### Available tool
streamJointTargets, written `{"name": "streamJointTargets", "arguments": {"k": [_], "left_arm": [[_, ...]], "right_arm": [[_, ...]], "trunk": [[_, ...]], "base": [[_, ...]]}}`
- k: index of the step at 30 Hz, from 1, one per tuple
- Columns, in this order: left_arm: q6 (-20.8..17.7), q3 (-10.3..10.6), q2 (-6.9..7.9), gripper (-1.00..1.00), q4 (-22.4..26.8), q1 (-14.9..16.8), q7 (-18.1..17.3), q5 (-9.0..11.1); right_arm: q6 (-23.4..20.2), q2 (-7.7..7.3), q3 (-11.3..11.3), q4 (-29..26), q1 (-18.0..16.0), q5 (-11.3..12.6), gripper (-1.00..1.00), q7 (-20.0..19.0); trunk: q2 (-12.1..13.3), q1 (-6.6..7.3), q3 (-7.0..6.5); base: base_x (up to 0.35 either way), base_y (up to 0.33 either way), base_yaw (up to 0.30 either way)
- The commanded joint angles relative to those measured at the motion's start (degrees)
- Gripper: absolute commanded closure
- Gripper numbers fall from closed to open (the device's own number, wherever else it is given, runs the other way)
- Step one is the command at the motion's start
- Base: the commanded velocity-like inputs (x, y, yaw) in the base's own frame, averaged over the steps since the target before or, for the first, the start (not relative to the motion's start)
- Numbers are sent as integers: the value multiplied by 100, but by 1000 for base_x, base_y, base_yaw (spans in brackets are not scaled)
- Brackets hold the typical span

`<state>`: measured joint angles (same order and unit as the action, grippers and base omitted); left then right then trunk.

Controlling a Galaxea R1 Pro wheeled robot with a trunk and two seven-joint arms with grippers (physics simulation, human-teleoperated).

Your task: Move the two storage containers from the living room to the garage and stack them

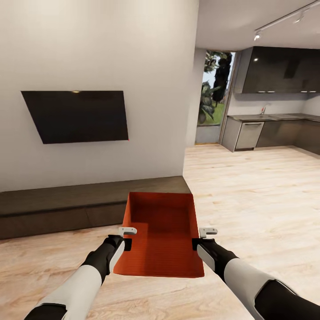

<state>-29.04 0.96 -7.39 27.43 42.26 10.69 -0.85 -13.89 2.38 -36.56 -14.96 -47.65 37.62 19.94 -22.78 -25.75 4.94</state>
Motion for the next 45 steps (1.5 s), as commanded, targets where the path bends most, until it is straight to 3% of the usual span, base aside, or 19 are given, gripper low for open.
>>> {"name": "streamJointTargets", "arguments": {"k": [1,14,45], "left_arm": [[-40,11,1,100,-1,2,30,-25],[-40,11,0,100,-1,2,30,-25],[-49,10,1,100,-1,2,30,-21]], "right_arm": [[-14,-1,-53,-36,-8,70,100,28],[-16,7,-53,-31,-8,76,100,38],[-10,16,-53,-28,-8,79,100,45]], "trunk": [[-14,-4,13],[-14,-4,13],[-14,-4,13]], "base": [[0,0,0],[0,0,-17],[0,0,-278]]}}
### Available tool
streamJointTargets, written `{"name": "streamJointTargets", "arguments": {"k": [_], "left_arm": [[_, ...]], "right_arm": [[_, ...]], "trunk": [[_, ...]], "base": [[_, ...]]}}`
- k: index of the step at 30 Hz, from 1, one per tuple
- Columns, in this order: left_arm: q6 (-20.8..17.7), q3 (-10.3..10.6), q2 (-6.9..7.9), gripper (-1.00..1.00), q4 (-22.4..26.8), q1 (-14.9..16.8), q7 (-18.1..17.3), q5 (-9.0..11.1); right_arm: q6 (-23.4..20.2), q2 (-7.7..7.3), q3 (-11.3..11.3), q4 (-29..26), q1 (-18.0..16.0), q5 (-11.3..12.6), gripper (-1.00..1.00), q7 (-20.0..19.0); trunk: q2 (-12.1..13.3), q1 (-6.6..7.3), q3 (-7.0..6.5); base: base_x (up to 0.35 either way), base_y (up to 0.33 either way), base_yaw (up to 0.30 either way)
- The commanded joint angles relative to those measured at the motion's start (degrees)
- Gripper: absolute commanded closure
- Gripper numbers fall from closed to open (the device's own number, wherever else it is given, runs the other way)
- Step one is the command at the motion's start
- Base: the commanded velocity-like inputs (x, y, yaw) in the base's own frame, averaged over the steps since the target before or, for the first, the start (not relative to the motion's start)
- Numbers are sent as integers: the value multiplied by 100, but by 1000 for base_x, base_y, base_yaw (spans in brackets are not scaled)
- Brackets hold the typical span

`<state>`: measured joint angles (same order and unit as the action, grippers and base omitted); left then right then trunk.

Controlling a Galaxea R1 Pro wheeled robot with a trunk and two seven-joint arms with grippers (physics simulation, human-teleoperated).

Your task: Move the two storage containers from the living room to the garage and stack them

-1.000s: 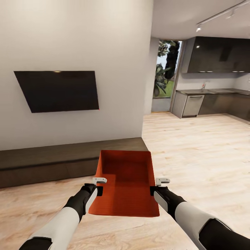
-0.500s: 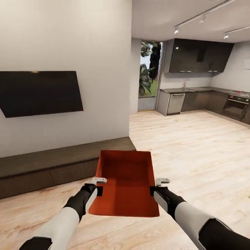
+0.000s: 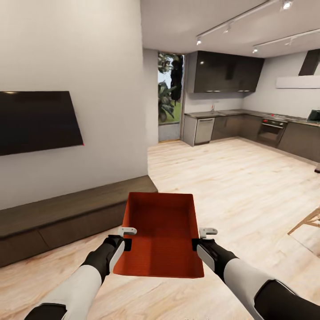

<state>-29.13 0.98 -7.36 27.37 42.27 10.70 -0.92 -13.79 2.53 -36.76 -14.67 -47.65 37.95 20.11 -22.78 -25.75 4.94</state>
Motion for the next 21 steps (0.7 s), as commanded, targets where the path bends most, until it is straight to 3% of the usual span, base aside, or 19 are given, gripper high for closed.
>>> {"name": "streamJointTargets", "arguments": {"k": [1,21], "left_arm": [[-38,8,-2,100,5,0,29,-16],[-31,8,-2,100,5,0,29,-13]], "right_arm": [[-21,-1,-33,-56,-8,45,100,28],[-18,2,-32,-54,-8,45,100,28]], "trunk": [[-14,-4,13],[-14,-4,13]], "base": [[0,0,-287],[0,0,-287]]}}
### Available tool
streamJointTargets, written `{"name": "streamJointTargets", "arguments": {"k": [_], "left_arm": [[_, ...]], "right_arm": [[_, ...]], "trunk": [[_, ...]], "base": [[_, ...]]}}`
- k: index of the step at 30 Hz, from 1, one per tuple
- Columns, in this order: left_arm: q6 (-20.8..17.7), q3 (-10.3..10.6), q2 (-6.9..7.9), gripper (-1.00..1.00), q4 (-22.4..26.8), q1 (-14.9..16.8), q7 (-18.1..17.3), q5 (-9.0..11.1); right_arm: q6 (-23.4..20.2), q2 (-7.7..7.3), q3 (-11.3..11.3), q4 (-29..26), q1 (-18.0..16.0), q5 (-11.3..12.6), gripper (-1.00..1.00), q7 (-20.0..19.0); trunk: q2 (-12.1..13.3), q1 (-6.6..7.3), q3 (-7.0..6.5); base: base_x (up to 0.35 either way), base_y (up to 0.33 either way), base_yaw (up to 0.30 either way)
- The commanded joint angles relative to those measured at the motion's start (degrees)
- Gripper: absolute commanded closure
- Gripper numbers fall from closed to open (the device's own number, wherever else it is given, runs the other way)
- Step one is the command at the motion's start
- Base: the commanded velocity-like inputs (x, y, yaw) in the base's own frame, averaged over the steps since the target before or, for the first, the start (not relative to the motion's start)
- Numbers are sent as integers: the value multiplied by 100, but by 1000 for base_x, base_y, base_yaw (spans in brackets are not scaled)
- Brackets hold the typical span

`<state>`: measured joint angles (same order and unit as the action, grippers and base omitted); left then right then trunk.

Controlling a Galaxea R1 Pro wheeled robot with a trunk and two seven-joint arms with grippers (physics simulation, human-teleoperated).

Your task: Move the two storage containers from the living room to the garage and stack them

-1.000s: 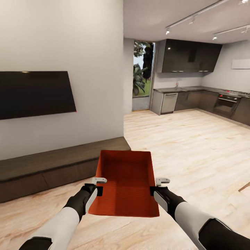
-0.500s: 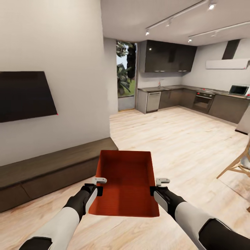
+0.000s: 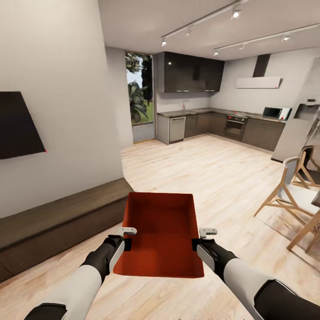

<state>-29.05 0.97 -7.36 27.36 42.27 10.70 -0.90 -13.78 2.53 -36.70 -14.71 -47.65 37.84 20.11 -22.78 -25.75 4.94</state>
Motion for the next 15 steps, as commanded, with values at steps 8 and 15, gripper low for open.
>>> {"name": "streamJointTargets", "arguments": {"k": [8,15], "left_arm": [[-39,10,-3,100,6,1,29,-16],[-39,15,-3,100,6,1,29,-17]], "right_arm": [[-19,11,-39,-54,-7,57,100,28],[-19,9,-39,-52,-7,57,100,28]], "trunk": [[-14,-4,13],[-14,-4,13]], "base": [[0,0,-287],[0,0,-287]]}}
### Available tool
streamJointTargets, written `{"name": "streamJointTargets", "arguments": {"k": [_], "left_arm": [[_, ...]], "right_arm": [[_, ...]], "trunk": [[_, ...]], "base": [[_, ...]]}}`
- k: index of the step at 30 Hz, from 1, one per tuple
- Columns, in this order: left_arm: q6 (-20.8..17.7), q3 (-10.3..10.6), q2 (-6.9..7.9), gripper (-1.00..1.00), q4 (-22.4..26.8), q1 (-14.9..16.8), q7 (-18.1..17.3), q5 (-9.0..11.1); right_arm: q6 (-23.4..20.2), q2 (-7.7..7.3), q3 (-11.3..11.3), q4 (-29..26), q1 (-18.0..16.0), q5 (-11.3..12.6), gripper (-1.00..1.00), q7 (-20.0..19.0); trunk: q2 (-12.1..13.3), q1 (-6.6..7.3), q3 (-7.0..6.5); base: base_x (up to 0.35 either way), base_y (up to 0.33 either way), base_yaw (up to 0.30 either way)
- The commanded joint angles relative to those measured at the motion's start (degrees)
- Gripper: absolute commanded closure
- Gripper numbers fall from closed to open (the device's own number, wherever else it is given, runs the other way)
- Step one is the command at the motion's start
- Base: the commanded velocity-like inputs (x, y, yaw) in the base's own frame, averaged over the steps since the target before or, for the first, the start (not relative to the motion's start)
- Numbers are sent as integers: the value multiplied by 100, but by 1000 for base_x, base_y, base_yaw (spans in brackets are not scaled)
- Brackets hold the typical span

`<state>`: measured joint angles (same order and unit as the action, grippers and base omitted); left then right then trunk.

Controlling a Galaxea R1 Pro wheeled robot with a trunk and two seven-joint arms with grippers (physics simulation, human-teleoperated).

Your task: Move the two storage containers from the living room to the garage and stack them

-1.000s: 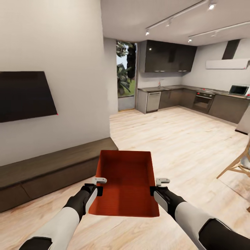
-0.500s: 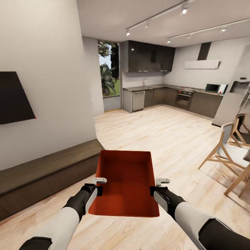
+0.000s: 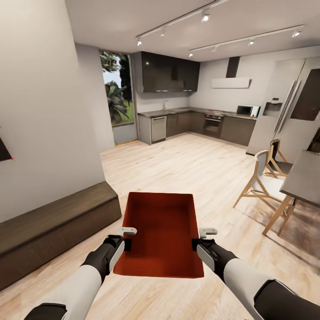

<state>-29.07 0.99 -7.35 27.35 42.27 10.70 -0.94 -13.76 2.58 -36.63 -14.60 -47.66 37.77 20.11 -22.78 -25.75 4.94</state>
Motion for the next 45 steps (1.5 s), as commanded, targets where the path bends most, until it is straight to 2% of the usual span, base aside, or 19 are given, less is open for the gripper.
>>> {"name": "streamJointTargets", "arguments": {"k": [1,45], "left_arm": [[-38,14,-4,100,7,1,29,-13],[-38,8,-4,100,11,1,29,-12]], "right_arm": [[-22,1,-45,-62,-7,64,100,28],[-22,-21,-45,-60,-7,64,100,28]], "trunk": [[-14,-4,13],[-14,-4,13]], "base": [[0,0,-287],[0,0,-287]]}}
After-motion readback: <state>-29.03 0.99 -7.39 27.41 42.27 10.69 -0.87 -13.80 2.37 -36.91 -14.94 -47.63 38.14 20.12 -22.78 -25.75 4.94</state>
